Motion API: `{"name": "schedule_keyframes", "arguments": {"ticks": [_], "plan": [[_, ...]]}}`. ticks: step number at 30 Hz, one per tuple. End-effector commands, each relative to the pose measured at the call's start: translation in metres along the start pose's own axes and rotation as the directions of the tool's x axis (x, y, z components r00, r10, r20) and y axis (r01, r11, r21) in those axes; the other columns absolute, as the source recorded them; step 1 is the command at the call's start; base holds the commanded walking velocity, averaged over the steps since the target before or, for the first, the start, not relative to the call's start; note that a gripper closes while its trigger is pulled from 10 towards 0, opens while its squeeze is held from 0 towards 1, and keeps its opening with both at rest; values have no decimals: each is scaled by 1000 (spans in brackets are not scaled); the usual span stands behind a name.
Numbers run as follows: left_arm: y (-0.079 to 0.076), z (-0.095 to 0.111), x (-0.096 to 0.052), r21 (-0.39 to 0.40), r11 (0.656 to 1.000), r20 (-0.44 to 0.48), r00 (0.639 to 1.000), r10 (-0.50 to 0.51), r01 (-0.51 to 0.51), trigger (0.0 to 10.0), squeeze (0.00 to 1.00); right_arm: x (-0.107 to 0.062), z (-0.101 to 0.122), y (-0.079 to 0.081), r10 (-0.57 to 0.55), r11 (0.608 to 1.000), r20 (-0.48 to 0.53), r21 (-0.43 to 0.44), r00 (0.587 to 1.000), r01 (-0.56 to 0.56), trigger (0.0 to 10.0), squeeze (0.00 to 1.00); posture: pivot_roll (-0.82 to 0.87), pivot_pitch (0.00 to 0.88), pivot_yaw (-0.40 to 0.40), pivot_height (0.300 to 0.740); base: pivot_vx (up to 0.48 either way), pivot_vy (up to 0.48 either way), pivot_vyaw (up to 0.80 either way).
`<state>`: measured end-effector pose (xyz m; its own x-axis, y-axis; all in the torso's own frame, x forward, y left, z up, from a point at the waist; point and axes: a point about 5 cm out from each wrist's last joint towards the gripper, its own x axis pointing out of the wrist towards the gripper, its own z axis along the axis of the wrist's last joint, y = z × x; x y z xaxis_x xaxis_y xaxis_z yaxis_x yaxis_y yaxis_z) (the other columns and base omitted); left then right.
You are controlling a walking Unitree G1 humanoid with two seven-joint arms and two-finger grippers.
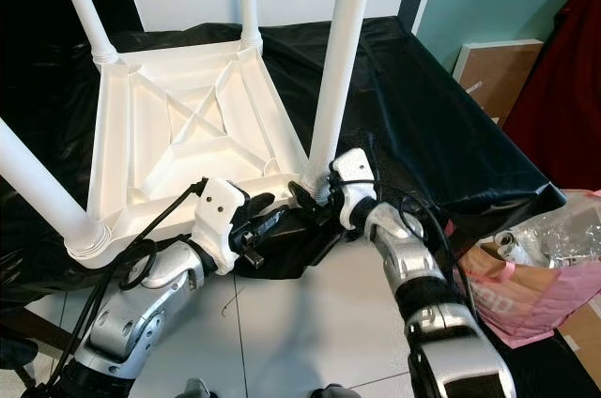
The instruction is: Building children table
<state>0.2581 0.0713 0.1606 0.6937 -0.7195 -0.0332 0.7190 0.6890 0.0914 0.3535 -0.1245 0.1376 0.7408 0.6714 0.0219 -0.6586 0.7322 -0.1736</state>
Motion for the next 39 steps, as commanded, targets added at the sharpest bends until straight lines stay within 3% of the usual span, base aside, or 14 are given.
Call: {"name": "schedule_keyframes", "arguments": {"ticks": [1,2,4,5,6,7,21,22,26,28,33,35,37,39], "plan": [[-4,-3,1,-6,998,-14,998,-59,59,10000,0,1,-5,2,35,999,-34,-5,999,-35,10000,0,5,47,-47,740,0,0,0],[-4,-4,1,-4,998,-15,998,-60,60,10000,0,4,-4,2,50,999,-42,-14,998,-50,10000,0,5,47,-47,740,0,0,0],[-4,-4,1,-4,998,-16,998,-61,61,10000,0,7,-3,2,63,998,-49,-16,997,-63,9020,0,10,48,-52,740,0,0,0],[-5,-4,1,-5,998,-17,998,-62,62,10000,0,10,-2,1,72,997,-57,-24,996,-73,5961,0,12,48,-55,740,0,0,0],[-5,-4,1,-5,998,-17,998,-62,62,10000,0,10,-2,1,72,997,-57,-24,996,-73,5961,0,12,48,-55,740,0,0,0],[-5,-4,1,-4,998,-19,998,-63,63,10000,0,11,-2,1,79,996,-66,-29,995,-81,0,0,15,51,-58,740,0,0,0],[-5,-5,1,-5,998,-25,998,-56,56,10000,0,1,-16,-6,50,999,-114,12,992,-49,0,0,17,66,-67,740,0,0,0],[-5,-4,1,-6,998,-23,998,-57,57,10000,0,1,-18,-5,30,999,-118,19,993,-28,10000,0,17,68,-67,740,0,0,0],[-6,-4,1,-8,998,-21,998,-58,58,10000,0,1,-22,-3,-8,999,-120,41,993,13,10000,0,15,67,-66,740,0,0,0],[-6,-5,0,-8,998,-26,998,-59,59,10000,0,2,-27,-1,-100,992,-145,56,984,109,10000,0,12,72,-67,740,0,0,0],[-6,-6,0,-6,998,-33,998,-60,60,10000,0,4,-30,1,-177,979,-156,77,972,190,10000,0,9,73,-67,740,0,0,0],[-6,-7,-1,-3,998,-38,997,-60,60,10000,0,4,-32,2,-229,965,-165,94,959,247,10000,0,8,74,-68,740,0,0,0],[-7,-8,-1,-2,998,-42,997,-60,60,10000,0,4,-36,8,-355,917,-181,124,917,379,10000,0,8,77,-69,740,0,0,0],[-7,-8,-1,-2,998,-42,997,-60,60,10000,0,4,-36,8,-355,917,-181,124,917,379,10000,0,8,77,-69,740,0,0,0]]}}
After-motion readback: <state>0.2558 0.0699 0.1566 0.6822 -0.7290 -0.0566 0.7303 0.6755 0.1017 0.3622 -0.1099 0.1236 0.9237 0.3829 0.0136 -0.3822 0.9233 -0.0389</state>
